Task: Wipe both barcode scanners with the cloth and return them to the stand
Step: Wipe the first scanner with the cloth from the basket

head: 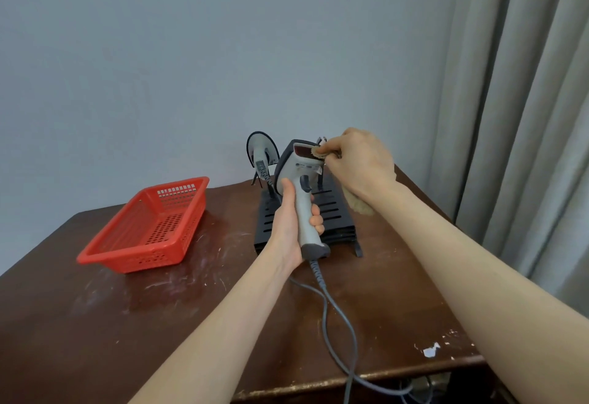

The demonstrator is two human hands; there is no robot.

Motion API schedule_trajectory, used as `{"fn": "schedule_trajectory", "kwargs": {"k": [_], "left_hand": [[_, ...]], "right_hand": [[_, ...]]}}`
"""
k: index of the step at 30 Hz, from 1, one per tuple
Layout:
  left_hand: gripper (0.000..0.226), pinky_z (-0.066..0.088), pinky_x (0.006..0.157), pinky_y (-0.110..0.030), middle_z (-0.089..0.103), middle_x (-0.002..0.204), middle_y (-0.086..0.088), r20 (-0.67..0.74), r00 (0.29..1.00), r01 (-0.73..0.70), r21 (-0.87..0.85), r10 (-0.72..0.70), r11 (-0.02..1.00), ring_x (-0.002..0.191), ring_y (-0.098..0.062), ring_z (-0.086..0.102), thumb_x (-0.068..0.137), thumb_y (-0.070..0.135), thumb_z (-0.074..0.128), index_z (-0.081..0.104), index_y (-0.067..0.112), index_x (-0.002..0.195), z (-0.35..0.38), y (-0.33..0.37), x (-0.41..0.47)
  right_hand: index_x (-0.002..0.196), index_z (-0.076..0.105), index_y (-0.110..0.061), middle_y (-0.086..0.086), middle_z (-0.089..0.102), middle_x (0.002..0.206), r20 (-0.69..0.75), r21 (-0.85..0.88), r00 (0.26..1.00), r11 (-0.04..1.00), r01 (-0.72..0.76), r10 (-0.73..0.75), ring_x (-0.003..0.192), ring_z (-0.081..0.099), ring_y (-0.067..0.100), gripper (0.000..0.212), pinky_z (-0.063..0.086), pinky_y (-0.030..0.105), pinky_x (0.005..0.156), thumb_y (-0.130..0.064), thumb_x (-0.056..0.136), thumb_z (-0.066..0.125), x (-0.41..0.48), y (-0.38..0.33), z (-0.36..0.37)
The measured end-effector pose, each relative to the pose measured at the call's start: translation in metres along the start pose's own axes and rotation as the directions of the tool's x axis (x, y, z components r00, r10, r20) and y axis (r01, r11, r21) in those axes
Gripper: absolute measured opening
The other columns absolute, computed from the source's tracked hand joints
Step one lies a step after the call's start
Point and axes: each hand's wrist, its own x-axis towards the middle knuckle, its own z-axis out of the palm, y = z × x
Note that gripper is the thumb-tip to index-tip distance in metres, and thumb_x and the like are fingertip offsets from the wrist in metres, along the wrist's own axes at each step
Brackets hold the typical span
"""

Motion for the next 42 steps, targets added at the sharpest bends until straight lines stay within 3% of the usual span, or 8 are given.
{"fn": "schedule_trajectory", "kwargs": {"k": [4, 11, 15, 22, 30, 35, 37, 42], "left_hand": [[0.057, 0.036, 0.034, -0.018, 0.048, 0.054, 0.0, -0.014, 1.0, -0.012, 0.026, 0.012, 1.0, 0.035, -0.008, 0.04, 0.083, 0.068, 0.045, 0.053, 0.012, 0.079, 0.0, 0.0, 0.0], [0.057, 0.037, 0.035, -0.019, 0.048, 0.055, -0.001, -0.028, 0.999, -0.04, 0.069, 0.042, 0.997, 0.037, -0.009, 0.04, 0.083, 0.068, 0.045, 0.055, 0.012, 0.08, -0.006, 0.005, 0.0], [0.055, 0.037, 0.036, -0.02, 0.049, 0.055, -0.002, -0.036, 0.998, -0.045, 0.1, 0.048, 0.994, 0.037, -0.01, 0.04, 0.085, 0.065, 0.046, 0.055, 0.011, 0.08, -0.007, 0.004, 0.0], [0.055, 0.037, 0.036, -0.019, 0.05, 0.054, -0.002, -0.033, 0.999, -0.037, 0.084, 0.039, 0.996, 0.036, -0.01, 0.041, 0.085, 0.065, 0.046, 0.055, 0.011, 0.079, -0.007, 0.003, 0.0], [0.055, 0.036, 0.036, -0.02, 0.05, 0.053, -0.002, -0.049, 0.995, -0.084, 0.113, 0.09, 0.99, 0.037, -0.011, 0.04, 0.087, 0.064, 0.045, 0.055, 0.01, 0.08, -0.004, 0.008, 0.002], [0.055, 0.036, 0.034, -0.018, 0.048, 0.055, 0.0, -0.048, 0.998, -0.048, 0.023, 0.049, 0.999, 0.035, -0.008, 0.04, 0.08, 0.068, 0.047, 0.054, 0.013, 0.08, -0.015, 0.01, 0.0], [0.055, 0.036, 0.033, -0.018, 0.048, 0.055, 0.001, -0.038, 0.999, -0.029, -0.017, 0.028, 0.999, 0.035, -0.008, 0.04, 0.077, 0.069, 0.049, 0.053, 0.014, 0.08, -0.017, 0.011, 0.001], [0.055, 0.036, 0.034, -0.017, 0.049, 0.053, 0.001, -0.015, 1.0, -0.006, -0.029, 0.006, 1.0, 0.034, -0.008, 0.041, 0.08, 0.069, 0.047, 0.053, 0.014, 0.078, -0.015, 0.007, 0.0]], "right_hand": [[0.109, 0.071, -0.032, -0.005, 0.056, 0.098, 0.014, 0.107, 0.999, 0.993, 0.048, -0.05, 0.1, 0.055, 0.019, 0.032, 0.036, 0.028, 0.071, -0.018, 0.091, 0.049, 0.001, -0.014, 0.001], [0.094, 0.075, -0.033, -0.008, 0.064, 0.096, 0.12, 0.383, 0.986, 0.922, 0.059, -0.113, 0.097, 0.06, 0.013, 0.027, 0.05, 0.037, 0.088, -0.016, 0.084, 0.056, 0.004, -0.015, -0.002], [0.076, 0.068, -0.04, -0.009, 0.064, 0.091, 0.115, 0.298, 0.988, 0.953, 0.06, -0.098, 0.091, 0.059, 0.013, 0.021, 0.05, 0.035, 0.082, -0.022, 0.083, 0.059, 0.006, -0.012, -0.008], [0.09, 0.071, -0.034, -0.005, 0.064, 0.092, 0.128, -0.119, 0.991, 0.992, 0.044, -0.029, 0.082, 0.052, 0.021, 0.025, 0.037, 0.028, 0.068, -0.023, 0.083, 0.049, 0.01, -0.007, -0.017], [0.085, 0.068, -0.037, -0.011, 0.061, 0.089, 0.121, 0.21, 0.987, 0.975, 0.078, -0.105, 0.09, 0.058, 0.016, 0.02, 0.048, 0.032, 0.076, -0.023, 0.082, 0.055, 0.003, -0.021, -0.014], [0.102, 0.072, -0.031, 0.002, 0.068, 0.107, 0.149, -0.268, 0.978, 0.958, -0.098, 0.142, 0.097, 0.061, 0.029, 0.025, 0.04, 0.029, 0.071, -0.025, 0.087, 0.053, 0.005, 0.008, -0.022], [0.109, 0.069, -0.032, 0.001, 0.068, 0.112, 0.126, -0.176, 0.969, 0.966, -0.191, 0.215, 0.102, 0.061, 0.029, 0.03, 0.042, 0.029, 0.074, -0.022, 0.088, 0.05, 0.002, 0.015, -0.025], [0.105, 0.072, -0.024, -0.005, 0.072, 0.102, 0.023, 0.257, 0.999, 0.965, -0.051, 0.047, 0.099, 0.062, 0.011, 0.02, 0.049, 0.027, 0.083, -0.026, 0.088, 0.062, -0.002, 0.001, -0.014]]}}
